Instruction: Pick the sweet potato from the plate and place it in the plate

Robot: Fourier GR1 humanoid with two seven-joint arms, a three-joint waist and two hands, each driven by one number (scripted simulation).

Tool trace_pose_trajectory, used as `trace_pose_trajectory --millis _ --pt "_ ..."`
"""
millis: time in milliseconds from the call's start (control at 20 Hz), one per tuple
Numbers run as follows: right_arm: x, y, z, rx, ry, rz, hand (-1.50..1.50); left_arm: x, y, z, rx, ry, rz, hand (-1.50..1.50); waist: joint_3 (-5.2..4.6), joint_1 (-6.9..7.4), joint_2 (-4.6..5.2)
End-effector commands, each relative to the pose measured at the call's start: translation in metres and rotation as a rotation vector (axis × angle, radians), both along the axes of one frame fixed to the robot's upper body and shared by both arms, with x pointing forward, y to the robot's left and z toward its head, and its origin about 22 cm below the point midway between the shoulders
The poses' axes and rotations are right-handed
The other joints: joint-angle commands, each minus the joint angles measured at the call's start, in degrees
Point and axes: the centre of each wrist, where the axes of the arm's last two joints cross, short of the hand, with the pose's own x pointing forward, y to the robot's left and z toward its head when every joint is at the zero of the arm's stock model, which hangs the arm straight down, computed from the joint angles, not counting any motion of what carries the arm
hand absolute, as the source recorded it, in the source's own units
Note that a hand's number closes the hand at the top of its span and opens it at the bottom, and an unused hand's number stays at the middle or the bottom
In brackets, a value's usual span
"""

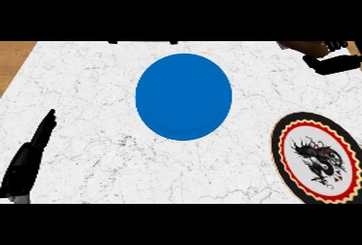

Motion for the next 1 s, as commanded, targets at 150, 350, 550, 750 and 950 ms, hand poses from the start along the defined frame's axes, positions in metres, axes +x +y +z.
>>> trace_pose_trajectory --millis 150,350,550,750,950 --pt "0.0 0.057 0.029 0.058 0.0 0.209 1.5 0.003 -0.007 -0.013 0.004 0.004 0.016 0.0 -0.06 -1.03 -0.13" --pt "-0.007 0.114 0.012 0.103 0.03 0.246 1.5 0.0 0.004 0.004 0.004 -0.006 0.016 0.0 -0.03 -0.77 -0.18" --pt "-0.003 0.175 0.042 0.101 0.081 0.241 1.5 -0.006 0.003 0.005 -0.011 0.008 0.007 0.0 -0.05 -0.16 -0.17" --pt "0.006 0.207 0.033 0.117 0.134 0.248 1.5 -0.005 0.0 -0.012 0.005 -0.008 0.003 0.0 -0.06 -0.04 0.12" --pt "0.015 0.238 0.013 0.04 0.253 0.245 1.5 0.0 0.002 0.004 -0.007 0.002 -0.001 0.0 -0.04 0.26 0.21"
